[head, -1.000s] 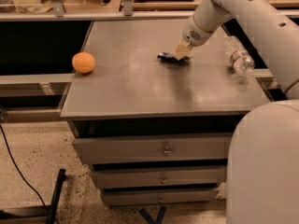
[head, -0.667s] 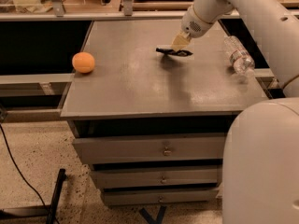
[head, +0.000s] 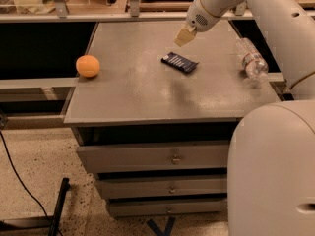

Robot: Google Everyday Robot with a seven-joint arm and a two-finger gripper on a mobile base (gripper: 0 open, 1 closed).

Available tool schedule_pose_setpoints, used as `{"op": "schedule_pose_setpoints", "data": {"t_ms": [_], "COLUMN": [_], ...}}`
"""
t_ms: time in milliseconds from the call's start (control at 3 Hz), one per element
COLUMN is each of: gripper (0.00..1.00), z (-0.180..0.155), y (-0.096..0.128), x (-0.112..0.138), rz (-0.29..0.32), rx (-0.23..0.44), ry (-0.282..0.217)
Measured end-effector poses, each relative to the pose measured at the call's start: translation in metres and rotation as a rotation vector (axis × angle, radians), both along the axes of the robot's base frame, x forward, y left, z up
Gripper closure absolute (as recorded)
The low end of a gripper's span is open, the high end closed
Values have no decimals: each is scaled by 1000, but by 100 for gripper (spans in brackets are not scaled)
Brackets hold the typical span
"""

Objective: Move rxbar blueberry near orange

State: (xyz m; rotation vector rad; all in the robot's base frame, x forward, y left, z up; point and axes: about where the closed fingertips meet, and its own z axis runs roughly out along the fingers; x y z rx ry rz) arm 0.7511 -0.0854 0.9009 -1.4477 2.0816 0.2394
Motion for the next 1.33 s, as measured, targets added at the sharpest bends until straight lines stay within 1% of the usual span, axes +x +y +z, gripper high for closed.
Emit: {"op": "schedule_pose_setpoints", "data": {"t_ms": [333, 667, 1000, 1333], "gripper": [100, 84, 60, 37], "z": [10, 13, 3, -13], "y": [2, 2, -4, -13], "x": [0, -3, -3, -1], "rz": [3, 21, 13, 0], "rx": [24, -6, -40, -49], "ry": [-24, -29, -5, 25]}}
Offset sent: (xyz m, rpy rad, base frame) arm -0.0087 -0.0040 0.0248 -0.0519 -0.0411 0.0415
